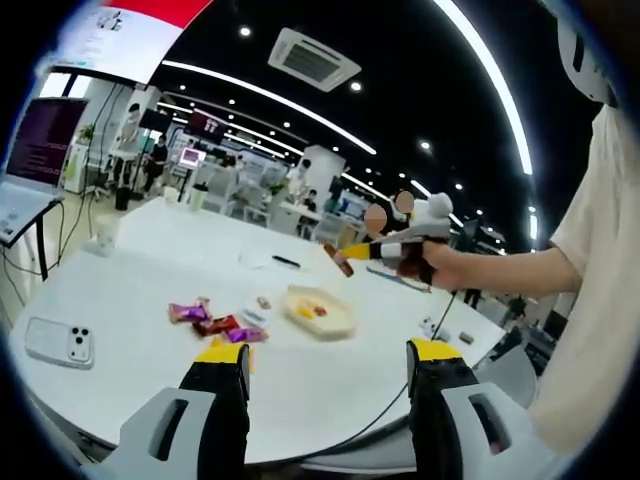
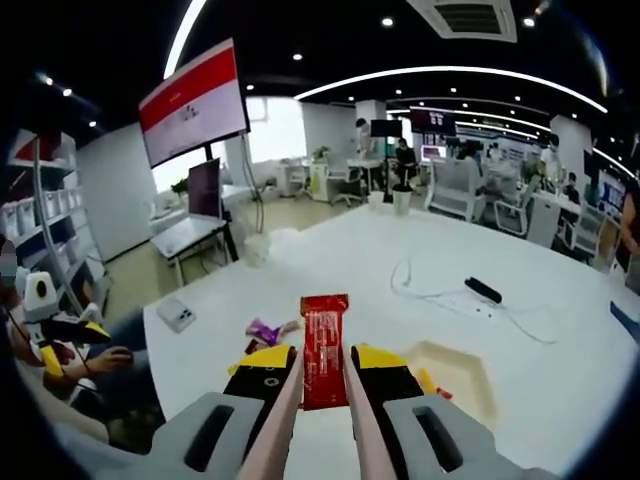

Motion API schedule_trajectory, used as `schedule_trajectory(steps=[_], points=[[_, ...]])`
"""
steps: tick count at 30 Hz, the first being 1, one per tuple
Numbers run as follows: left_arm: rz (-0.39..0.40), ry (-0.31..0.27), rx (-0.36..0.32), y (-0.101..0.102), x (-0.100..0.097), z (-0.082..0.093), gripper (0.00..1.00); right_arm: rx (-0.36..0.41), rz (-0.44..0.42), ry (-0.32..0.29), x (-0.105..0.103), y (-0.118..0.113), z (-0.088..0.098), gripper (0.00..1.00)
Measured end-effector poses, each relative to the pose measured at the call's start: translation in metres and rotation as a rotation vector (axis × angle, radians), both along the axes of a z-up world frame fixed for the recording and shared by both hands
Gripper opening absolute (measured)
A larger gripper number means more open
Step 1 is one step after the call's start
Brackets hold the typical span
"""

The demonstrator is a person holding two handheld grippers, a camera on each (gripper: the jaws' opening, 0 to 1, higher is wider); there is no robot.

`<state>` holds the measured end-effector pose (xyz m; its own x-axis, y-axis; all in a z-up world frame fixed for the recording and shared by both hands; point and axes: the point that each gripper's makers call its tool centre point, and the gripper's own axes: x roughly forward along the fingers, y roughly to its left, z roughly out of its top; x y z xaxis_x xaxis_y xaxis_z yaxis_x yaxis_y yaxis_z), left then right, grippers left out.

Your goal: Place the target food into the container with the food tongs after gripping and lifting it, then release it inside without dropping or visibly crushing the food.

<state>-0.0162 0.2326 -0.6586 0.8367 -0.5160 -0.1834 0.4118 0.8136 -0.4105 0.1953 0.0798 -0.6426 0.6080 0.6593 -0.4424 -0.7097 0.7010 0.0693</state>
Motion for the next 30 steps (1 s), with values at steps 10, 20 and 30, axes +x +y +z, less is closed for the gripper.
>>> schedule_trajectory(steps=[10, 20, 30], points=[[0.005, 0.001, -0.003, -0.001, -0.001, 0.0, 0.63, 0.006, -0.02, -0.004, 0.005, -0.008, 0.002, 0.21], [0.004, 0.003, -0.003, -0.003, -0.002, 0.0, 0.63, 0.01, -0.039, -0.005, 0.008, -0.014, 0.004, 0.21], [0.008, 0.005, -0.006, 0.0, -0.003, -0.002, 0.63, 0.019, -0.067, -0.004, 0.012, -0.024, 0.006, 0.21]])
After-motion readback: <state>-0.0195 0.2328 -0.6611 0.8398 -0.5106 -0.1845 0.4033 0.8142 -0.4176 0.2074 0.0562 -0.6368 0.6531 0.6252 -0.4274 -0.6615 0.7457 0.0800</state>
